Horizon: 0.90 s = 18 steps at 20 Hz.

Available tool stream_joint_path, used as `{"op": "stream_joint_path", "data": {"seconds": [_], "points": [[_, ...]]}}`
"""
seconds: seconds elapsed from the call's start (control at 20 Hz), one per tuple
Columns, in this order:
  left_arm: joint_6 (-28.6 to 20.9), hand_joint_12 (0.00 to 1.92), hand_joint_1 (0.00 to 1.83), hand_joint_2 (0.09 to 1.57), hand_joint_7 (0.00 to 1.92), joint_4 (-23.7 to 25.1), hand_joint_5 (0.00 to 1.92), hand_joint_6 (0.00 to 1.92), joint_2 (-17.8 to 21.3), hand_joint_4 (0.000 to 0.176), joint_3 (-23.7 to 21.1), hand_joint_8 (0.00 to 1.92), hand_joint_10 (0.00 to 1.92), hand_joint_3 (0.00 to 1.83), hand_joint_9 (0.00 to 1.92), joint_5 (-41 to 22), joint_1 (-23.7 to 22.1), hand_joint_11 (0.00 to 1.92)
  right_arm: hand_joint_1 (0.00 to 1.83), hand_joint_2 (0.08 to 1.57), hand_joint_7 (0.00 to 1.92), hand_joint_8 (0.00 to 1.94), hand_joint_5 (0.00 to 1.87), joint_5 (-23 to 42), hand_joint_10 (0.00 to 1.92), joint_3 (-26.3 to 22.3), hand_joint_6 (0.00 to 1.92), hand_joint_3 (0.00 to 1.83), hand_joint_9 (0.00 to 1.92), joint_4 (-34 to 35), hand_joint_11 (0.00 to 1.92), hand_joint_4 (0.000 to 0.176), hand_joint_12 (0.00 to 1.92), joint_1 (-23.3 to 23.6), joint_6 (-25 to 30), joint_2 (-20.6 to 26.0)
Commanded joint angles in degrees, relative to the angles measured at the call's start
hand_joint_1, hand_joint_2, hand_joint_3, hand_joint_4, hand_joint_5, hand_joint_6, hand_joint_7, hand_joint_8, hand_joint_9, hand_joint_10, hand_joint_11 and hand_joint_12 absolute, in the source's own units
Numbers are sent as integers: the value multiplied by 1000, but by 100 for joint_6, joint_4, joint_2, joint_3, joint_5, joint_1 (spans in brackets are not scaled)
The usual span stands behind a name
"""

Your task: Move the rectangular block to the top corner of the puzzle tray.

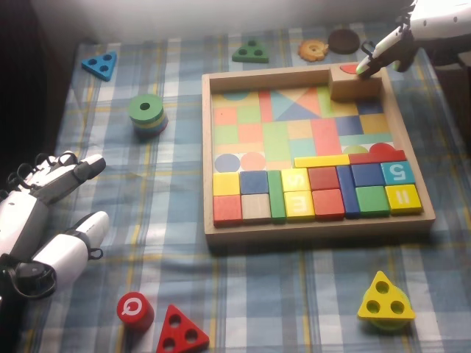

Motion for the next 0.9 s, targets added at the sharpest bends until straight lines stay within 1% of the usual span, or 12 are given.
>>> {"op": "stream_joint_path", "data": {"seconds": [0.0,0.05,0.1,0.25,0.3,0.4,0.5,0.6,0.65,0.75,0.8,0.85], "points": [[-21,0,702,1393,165,232,416,1,19,57,5,3,3,0,41,-648,-38,0,1673,1195,850,1941,496,-391,1921,15,1,14,1227,48,1365,0,1921,100,-82,20],[-21,0,697,1392,171,231,420,3,19,54,4,5,5,0,48,-648,-37,0,1658,1201,830,1941,492,-391,1921,14,0,14,1207,48,1354,0,1921,142,-82,20],[-21,0,698,1388,169,229,416,1,19,66,2,3,5,0,48,-649,-35,0,1660,1195,992,1941,503,-391,1921,14,4,8,1283,65,1401,0,1921,180,-82,21],[-21,0,654,1408,166,228,399,2,16,64,1,2,4,6,50,-650,-27,0,1640,1193,1199,1941,491,-391,1921,8,0,3,1404,247,1490,0,1921,228,-86,38],[-21,0,646,1410,168,224,397,2,13,76,2,3,4,7,52,-650,-27,0,1620,1201,1214,1941,474,-391,1921,-12,1,5,1416,355,1500,0,1921,233,-176,46],[-21,0,676,1404,176,223,413,6,12,65,1,4,7,2,62,-652,-27,0,1624,1191,1189,1941,472,-391,1921,-54,3,0,1403,438,1485,0,1921,264,-292,67],[-21,0,661,1400,178,223,418,5,13,76,1,2,4,0,60,-653,-25,0,1657,1180,1188,1941,480,-391,1921,-143,4,0,1402,670,1484,0,1921,299,-457,159],[-21,0,671,1401,182,224,421,4,15,66,5,4,7,0,66,-654,-25,0,1626,1195,1267,1941,488,-392,1921,-325,3,2,1470,1205,1544,0,1921,312,-815,341],[-21,0,697,1394,177,224,417,2,16,75,5,1,5,0,64,-657,-25,0,1619,1195,1280,1941,486,-392,1921,-451,1,2,1479,1543,1553,0,1921,312,-1026,439],[-21,0,715,1385,187,220,419,2,17,66,-2,3,7,0,74,-672,-21,0,1627,1209,1295,1941,442,-399,1921,-744,1,6,1514,1850,1568,0,1921,456,-1268,762],[-23,0,720,1385,181,217,418,1,19,68,-7,1,3,0,64,-680,-21,0,1588,1206,1302,1941,419,-399,1921,-904,1,4,1528,1946,1570,0,1921,550,-1268,938],[-26,0,743,1380,183,210,422,2,18,60,-10,1,3,0,65,-708,-16,0,1392,1241,1243,1941,323,-406,1921,-1152,6,14,1501,2260,1532,0,1921,535,-1546,1142]]}}
